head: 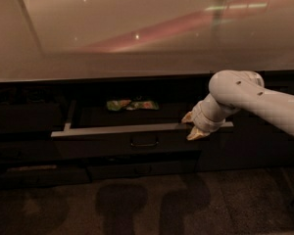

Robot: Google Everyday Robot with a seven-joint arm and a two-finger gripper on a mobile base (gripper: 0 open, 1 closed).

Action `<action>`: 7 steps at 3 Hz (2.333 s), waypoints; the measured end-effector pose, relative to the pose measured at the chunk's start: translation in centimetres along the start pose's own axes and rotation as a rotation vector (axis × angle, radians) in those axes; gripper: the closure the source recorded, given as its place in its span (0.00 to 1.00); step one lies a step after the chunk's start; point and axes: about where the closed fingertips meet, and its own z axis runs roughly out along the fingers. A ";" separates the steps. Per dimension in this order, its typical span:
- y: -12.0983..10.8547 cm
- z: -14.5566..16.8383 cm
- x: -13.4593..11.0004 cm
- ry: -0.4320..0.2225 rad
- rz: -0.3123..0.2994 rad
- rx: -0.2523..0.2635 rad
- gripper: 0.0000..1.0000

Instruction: Open top drawer

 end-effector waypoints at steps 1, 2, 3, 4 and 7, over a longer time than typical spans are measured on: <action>0.3 0.0 -0.1 -0.003 -0.004 0.000 1.00; 1.4 0.2 -0.4 -0.014 -0.017 0.000 1.00; 1.5 0.0 -0.3 -0.014 -0.017 0.000 1.00; 2.2 0.2 -0.5 -0.017 -0.025 -0.001 1.00; 2.8 -0.5 -1.1 -0.013 -0.037 0.005 1.00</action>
Offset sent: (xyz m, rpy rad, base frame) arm -0.2035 0.0252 -0.0812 0.1282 -0.0257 0.2810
